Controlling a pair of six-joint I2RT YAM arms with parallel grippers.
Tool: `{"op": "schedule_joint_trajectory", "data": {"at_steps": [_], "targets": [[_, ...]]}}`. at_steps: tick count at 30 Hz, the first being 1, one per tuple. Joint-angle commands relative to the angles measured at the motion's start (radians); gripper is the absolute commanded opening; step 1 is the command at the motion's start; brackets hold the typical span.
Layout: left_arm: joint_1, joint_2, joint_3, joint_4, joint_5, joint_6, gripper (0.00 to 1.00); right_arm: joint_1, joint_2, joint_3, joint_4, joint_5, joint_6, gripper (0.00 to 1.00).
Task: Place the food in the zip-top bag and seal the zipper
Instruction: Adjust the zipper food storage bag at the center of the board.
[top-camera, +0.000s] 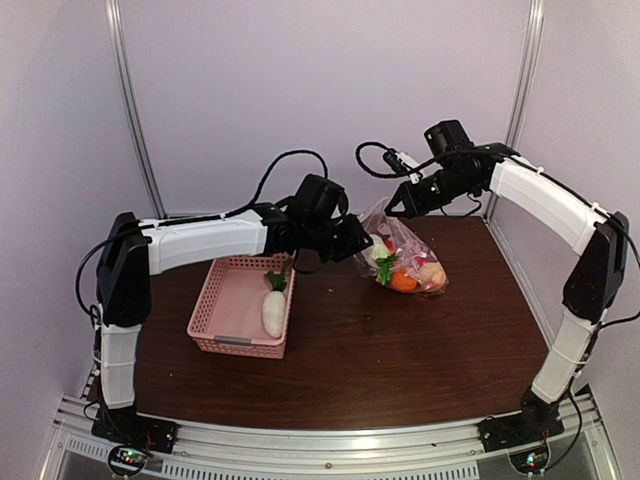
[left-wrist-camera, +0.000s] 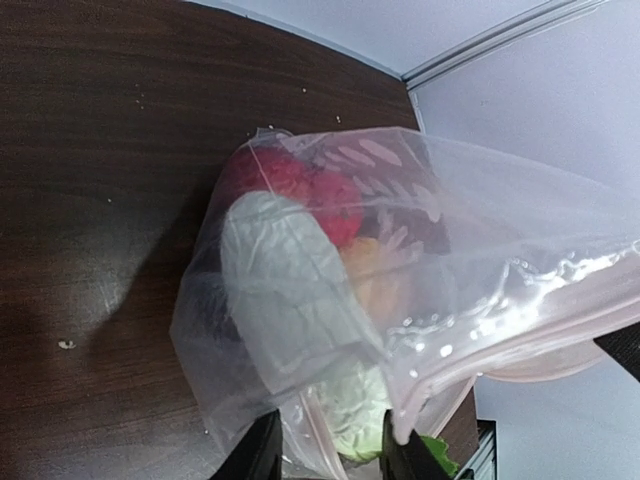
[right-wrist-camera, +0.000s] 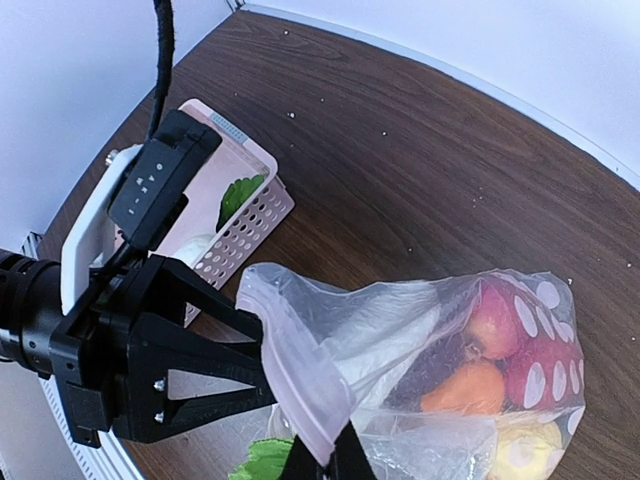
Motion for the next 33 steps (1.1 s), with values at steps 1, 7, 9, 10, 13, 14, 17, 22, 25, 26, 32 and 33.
{"op": "schedule_joint_trajectory", "data": {"at_steps": [1,7,9,10,13,14,17,22,25,26,32,33], "targets": [[-0.007,-0.057,-0.015,0.010,-0.015,-0.006,0.36,0.007,-0.063,0.023,0.042,0.065,0.050,0.00],[-0.010,-0.035,-0.002,0.003,-0.060,0.007,0.41,0.002,-0.124,-0.002,0.206,0.056,0.158,0.00],[-0.007,-0.027,-0.006,0.010,-0.077,0.011,0.41,0.002,-0.112,0.006,0.207,0.016,0.181,0.00],[-0.002,-0.024,-0.010,0.016,-0.077,0.012,0.41,0.004,-0.109,0.003,0.207,0.005,0.187,0.00],[0.008,-0.023,-0.030,0.051,-0.073,0.025,0.35,0.003,-0.112,-0.019,0.211,0.000,0.188,0.00],[0.010,-0.027,-0.041,0.070,-0.067,0.033,0.32,0.004,-0.115,-0.025,0.210,0.003,0.186,0.00],[0.010,-0.049,-0.073,0.112,-0.071,0.049,0.21,0.004,-0.132,-0.052,0.216,0.020,0.176,0.00],[0.010,-0.115,-0.111,0.157,-0.096,0.101,0.10,0.004,-0.156,-0.094,0.218,0.057,0.149,0.00],[0.010,-0.147,-0.115,0.149,-0.137,0.141,0.00,0.004,-0.162,-0.125,0.228,0.056,0.145,0.00],[0.011,-0.152,-0.110,0.141,-0.147,0.151,0.00,0.003,-0.163,-0.132,0.231,0.055,0.146,0.00],[0.012,-0.157,-0.044,0.082,-0.107,0.220,0.00,0.003,-0.157,-0.143,0.224,0.044,0.141,0.00],[0.012,-0.158,-0.032,0.077,-0.090,0.230,0.00,0.002,-0.157,-0.145,0.220,0.039,0.138,0.00]]}}
